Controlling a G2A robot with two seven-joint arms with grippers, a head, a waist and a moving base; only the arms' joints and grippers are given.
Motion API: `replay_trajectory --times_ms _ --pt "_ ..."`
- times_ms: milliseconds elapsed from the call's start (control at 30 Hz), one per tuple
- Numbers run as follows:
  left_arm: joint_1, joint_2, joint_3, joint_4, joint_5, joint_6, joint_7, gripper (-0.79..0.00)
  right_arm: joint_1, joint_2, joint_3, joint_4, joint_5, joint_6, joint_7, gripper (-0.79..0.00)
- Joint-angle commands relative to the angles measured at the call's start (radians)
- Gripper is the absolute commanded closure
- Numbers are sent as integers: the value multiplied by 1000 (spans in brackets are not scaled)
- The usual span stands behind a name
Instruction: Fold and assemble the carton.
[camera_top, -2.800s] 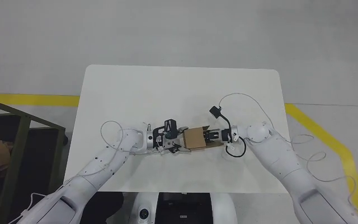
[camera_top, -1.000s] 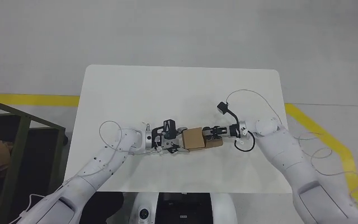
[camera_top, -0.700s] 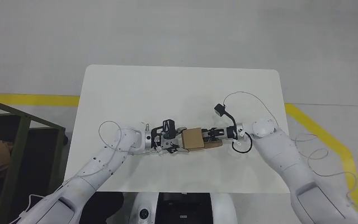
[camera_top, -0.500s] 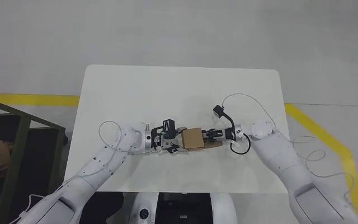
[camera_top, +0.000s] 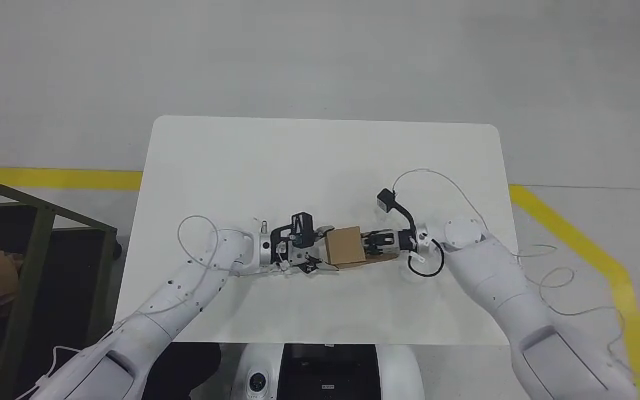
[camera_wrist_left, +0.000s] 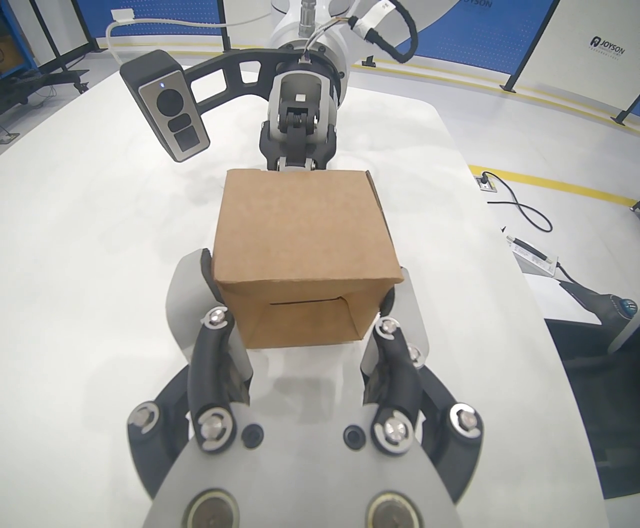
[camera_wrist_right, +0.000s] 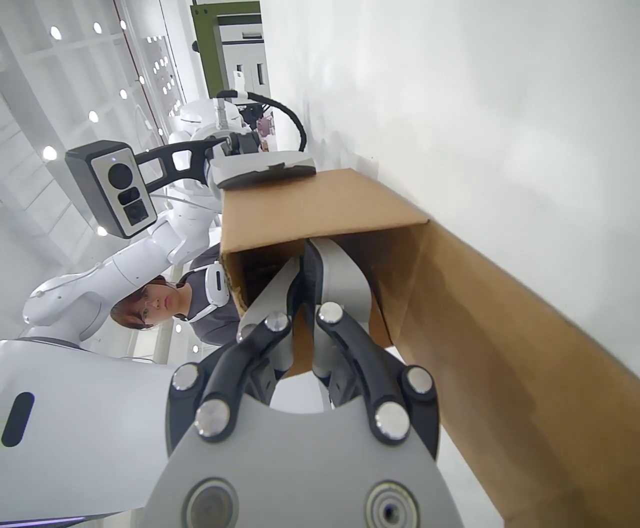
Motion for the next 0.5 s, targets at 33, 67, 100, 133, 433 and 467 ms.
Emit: replay_trajectory --times_ms 33,67,100,133,433,467 --pt "-1 0 -2 1 2 0 3 -533 5 7 12 18 0 10 10 0" --pt "-1 1 -2 0 2 -1 4 -529 6 11 17 19 -2 16 16 0" --pt "0 1 -3 0 3 -2 4 -526 8 16 23 19 -4 22 22 0" --pt "1 2 -4 -2 5 -2 5 -529 9 22 30 22 -10 28 29 0" --pt "16 11 -28 -21 -6 -13 27 -536 -6 97 173 0 48 61 61 0" --pt "19 13 -33 -25 -8 -14 31 -536 -11 106 191 -6 44 64 63 0"
